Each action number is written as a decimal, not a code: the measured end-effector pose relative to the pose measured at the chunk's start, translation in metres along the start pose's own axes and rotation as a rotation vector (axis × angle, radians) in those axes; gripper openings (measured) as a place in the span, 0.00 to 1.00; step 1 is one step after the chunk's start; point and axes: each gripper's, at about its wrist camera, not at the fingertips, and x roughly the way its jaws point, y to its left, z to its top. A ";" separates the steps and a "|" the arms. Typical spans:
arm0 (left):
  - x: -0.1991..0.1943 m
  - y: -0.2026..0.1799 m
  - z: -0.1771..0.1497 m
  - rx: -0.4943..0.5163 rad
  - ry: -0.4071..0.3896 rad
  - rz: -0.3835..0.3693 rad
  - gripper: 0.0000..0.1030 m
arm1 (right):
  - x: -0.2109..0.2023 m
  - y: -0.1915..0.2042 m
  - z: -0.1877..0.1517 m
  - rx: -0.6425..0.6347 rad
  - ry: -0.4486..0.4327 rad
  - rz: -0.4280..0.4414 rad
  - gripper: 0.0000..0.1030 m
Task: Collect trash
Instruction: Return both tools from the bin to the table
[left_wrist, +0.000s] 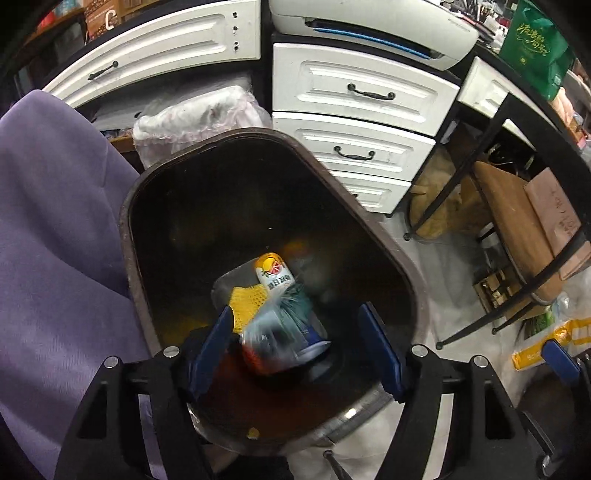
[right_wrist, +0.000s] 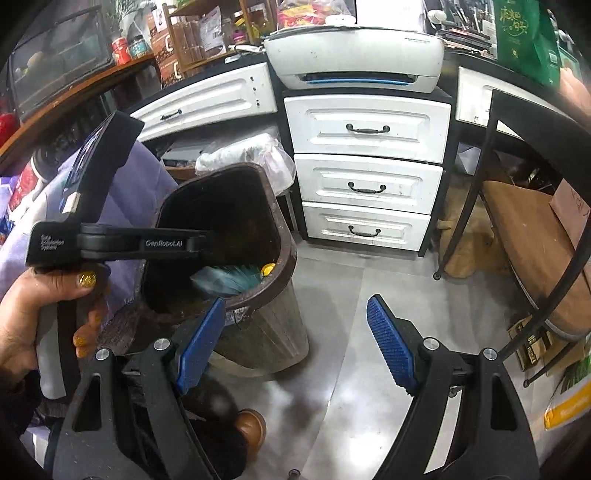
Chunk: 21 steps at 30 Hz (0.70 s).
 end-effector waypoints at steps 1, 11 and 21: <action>-0.004 -0.002 -0.001 0.006 -0.004 -0.011 0.67 | -0.002 0.000 0.001 0.004 -0.009 0.002 0.76; -0.104 -0.013 -0.020 0.040 -0.177 -0.093 0.75 | -0.029 0.011 0.011 0.012 -0.083 0.007 0.76; -0.212 0.022 -0.056 0.052 -0.355 0.039 0.83 | -0.066 0.073 0.033 -0.065 -0.140 0.174 0.78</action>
